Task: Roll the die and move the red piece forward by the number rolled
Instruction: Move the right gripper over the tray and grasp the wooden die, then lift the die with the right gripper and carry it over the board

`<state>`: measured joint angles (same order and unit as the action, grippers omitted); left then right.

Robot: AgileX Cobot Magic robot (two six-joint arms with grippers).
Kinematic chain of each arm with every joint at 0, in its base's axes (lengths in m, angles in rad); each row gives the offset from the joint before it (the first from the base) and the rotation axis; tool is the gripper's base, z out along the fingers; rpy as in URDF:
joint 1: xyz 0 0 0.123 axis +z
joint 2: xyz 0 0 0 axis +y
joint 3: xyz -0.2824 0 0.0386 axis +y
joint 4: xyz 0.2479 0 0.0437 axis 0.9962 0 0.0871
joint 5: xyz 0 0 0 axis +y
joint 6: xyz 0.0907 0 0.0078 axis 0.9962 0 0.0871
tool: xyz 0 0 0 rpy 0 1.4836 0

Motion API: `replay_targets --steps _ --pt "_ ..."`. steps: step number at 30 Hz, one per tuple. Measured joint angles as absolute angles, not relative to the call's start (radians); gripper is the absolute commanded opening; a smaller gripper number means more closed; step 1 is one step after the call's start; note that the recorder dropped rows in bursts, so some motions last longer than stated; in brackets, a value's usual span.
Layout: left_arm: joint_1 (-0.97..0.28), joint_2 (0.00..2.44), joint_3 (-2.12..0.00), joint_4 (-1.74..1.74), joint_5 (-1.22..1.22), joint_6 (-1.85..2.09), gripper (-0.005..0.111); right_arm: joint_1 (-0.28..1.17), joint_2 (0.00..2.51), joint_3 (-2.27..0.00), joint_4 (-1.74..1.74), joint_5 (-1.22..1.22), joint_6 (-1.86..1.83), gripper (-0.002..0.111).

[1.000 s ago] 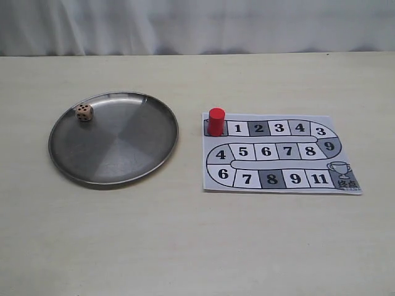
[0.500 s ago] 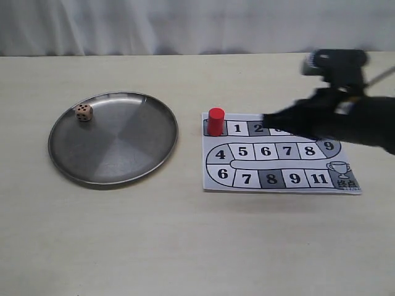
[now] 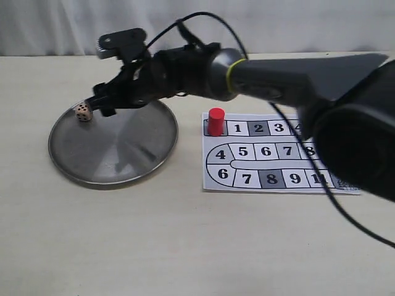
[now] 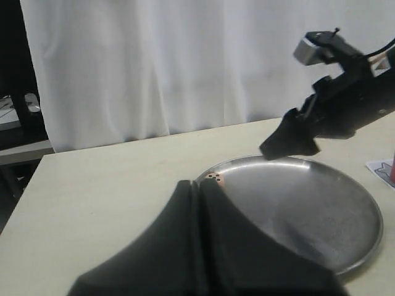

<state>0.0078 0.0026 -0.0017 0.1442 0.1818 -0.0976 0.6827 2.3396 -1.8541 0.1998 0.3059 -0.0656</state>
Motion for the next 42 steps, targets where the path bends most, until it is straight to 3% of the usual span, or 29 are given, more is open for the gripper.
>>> replay_targets --steps 10,23,26,33,42 --pt "0.008 0.003 -0.002 0.144 0.182 -0.098 0.0 0.725 2.655 -2.256 0.205 0.322 -0.128 0.077" --pt "0.008 0.003 -0.002 0.144 0.182 -0.098 0.0 0.724 2.829 -2.481 0.233 0.285 -0.14 0.076" --pt "0.008 0.003 -0.002 0.144 0.182 -0.098 0.0 0.724 2.847 -2.491 0.249 0.276 -0.142 0.064" --pt "0.008 0.003 -0.002 0.144 0.182 -0.098 0.0 0.724 2.851 -2.495 0.257 0.244 -0.159 0.007" --pt "0.008 0.003 -0.002 0.144 0.182 -0.098 0.0 0.724 2.849 -2.495 0.255 0.254 -0.164 0.005"
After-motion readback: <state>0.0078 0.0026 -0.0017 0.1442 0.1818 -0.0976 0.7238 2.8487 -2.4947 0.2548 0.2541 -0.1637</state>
